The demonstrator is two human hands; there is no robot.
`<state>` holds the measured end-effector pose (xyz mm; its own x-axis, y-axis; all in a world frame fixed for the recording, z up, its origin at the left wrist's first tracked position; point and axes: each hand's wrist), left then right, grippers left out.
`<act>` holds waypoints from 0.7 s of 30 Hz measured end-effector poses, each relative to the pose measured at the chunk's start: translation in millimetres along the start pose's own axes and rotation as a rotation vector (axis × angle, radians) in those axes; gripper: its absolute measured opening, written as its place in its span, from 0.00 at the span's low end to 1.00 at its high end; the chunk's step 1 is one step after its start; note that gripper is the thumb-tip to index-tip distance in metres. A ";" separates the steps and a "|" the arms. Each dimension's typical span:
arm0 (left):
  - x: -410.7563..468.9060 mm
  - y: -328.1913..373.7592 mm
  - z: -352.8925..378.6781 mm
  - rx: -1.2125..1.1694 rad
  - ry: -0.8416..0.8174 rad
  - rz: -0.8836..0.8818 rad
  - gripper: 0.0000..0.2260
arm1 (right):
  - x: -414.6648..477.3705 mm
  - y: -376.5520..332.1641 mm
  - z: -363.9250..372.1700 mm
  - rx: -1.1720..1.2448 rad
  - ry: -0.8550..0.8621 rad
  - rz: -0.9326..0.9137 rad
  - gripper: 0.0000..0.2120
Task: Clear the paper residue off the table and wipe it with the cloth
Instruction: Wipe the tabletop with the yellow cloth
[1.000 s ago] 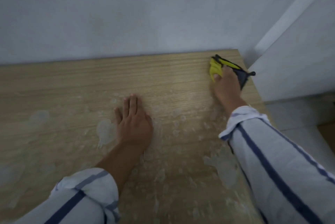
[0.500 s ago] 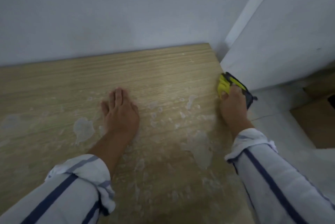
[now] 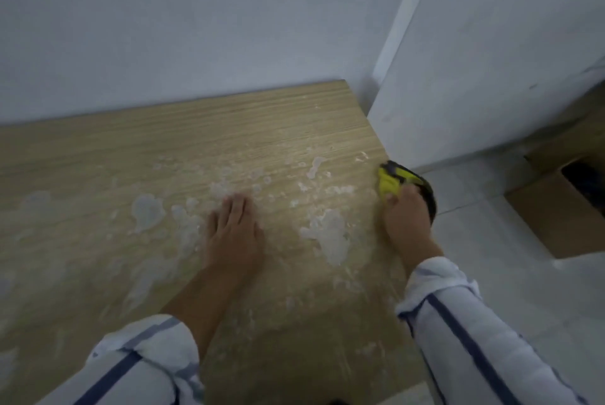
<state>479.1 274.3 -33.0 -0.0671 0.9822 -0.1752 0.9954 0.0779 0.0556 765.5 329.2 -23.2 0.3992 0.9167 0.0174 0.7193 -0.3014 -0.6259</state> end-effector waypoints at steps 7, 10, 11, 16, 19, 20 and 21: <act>-59.2 -20.5 8.7 0.005 0.002 -0.071 0.25 | -123.5 -55.1 47.1 -0.024 -0.438 -0.581 0.24; -81.3 -46.1 9.4 0.007 0.009 -0.147 0.26 | -111.6 -47.5 45.0 -0.048 -0.304 -0.482 0.19; -88.4 -56.8 9.5 -0.001 0.004 -0.177 0.26 | -100.2 -50.7 42.0 -0.038 -0.261 -0.363 0.17; -117.3 -116.2 14.4 -0.025 0.032 -0.364 0.26 | -94.4 -96.1 69.0 -0.012 -0.353 -0.217 0.26; -127.9 -144.3 17.4 -0.023 0.030 -0.413 0.26 | -161.8 -141.5 117.2 0.055 -0.600 -0.544 0.26; -130.7 -152.0 17.1 -0.033 0.031 -0.416 0.26 | -188.0 -154.3 129.9 0.094 -0.708 -0.642 0.26; -132.6 -159.6 16.7 -0.044 0.035 -0.418 0.26 | -209.2 -166.2 136.4 0.152 -0.789 -0.716 0.24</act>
<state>330.2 128.7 -35.0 -0.4672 0.8698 -0.1587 0.8784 0.4771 0.0293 484.9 223.4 -29.2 -0.6054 0.7939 -0.0558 0.5405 0.3587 -0.7610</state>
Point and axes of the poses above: each hand's wrist, its own x-axis towards the middle knuckle, its own z-axis out of the palm, y = z × x, and after that the axes turned 14 degrees about x, right-handed
